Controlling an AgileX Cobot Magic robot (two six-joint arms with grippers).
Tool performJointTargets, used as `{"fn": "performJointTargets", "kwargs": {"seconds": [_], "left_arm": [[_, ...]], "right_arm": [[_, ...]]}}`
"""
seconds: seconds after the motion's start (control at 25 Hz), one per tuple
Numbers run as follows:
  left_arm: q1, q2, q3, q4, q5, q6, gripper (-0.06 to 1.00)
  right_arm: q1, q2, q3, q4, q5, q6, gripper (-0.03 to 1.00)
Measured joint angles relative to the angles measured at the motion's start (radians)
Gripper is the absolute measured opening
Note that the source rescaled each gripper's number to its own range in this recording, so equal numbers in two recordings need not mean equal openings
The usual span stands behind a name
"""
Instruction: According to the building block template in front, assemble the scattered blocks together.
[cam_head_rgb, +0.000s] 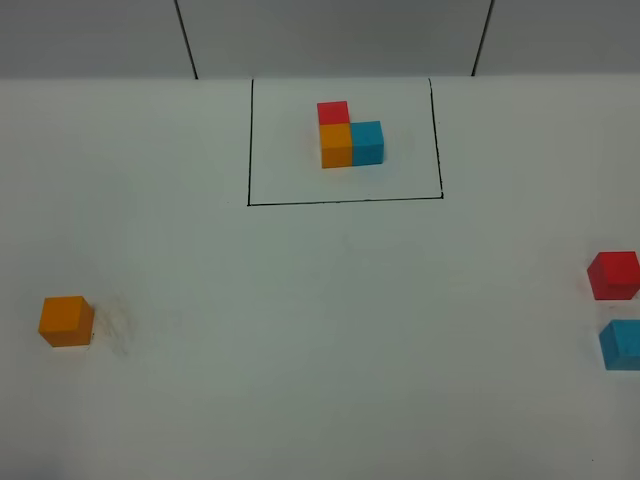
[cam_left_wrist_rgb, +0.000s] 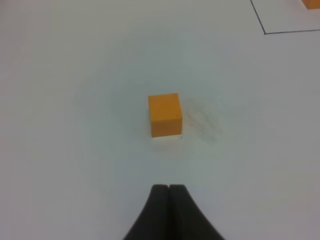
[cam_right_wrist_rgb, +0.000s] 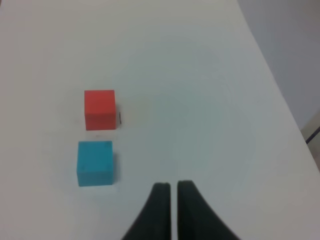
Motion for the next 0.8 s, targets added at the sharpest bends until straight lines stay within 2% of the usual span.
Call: {"fn": "performJointTargets", "kwargs": {"seconds": [0.8], "left_arm": [[0.0, 0.0, 0.0, 0.0, 0.0, 0.0, 0.0]], "right_arm": [[0.0, 0.0, 0.0, 0.0, 0.0, 0.0, 0.0]]}}
